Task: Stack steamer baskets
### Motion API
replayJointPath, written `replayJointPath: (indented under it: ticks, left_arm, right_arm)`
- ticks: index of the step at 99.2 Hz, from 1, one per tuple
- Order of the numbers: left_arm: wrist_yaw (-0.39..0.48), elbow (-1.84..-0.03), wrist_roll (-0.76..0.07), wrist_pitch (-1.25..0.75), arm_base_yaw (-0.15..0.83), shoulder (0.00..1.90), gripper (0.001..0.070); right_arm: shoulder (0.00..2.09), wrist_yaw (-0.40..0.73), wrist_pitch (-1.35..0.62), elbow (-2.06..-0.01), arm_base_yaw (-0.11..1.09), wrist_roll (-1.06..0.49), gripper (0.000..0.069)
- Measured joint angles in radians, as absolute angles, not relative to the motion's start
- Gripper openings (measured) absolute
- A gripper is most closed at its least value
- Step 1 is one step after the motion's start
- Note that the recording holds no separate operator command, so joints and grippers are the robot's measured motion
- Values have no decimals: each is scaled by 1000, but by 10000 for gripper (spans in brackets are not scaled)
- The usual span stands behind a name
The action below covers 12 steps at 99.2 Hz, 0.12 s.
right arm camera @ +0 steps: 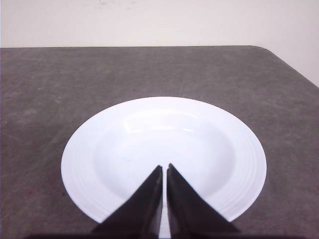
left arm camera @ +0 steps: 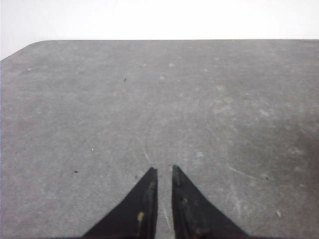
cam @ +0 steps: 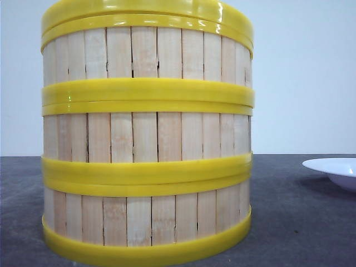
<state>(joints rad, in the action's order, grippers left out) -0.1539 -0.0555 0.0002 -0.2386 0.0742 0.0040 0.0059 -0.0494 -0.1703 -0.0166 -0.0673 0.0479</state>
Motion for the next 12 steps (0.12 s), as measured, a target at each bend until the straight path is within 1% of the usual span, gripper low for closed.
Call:
replayJointPath:
  ticks: [12]
  left_arm:
    - [-154,-56,0,-239,74,4,25]
  right_arm:
    - [6,-49,-170,-17,-67,48,9]
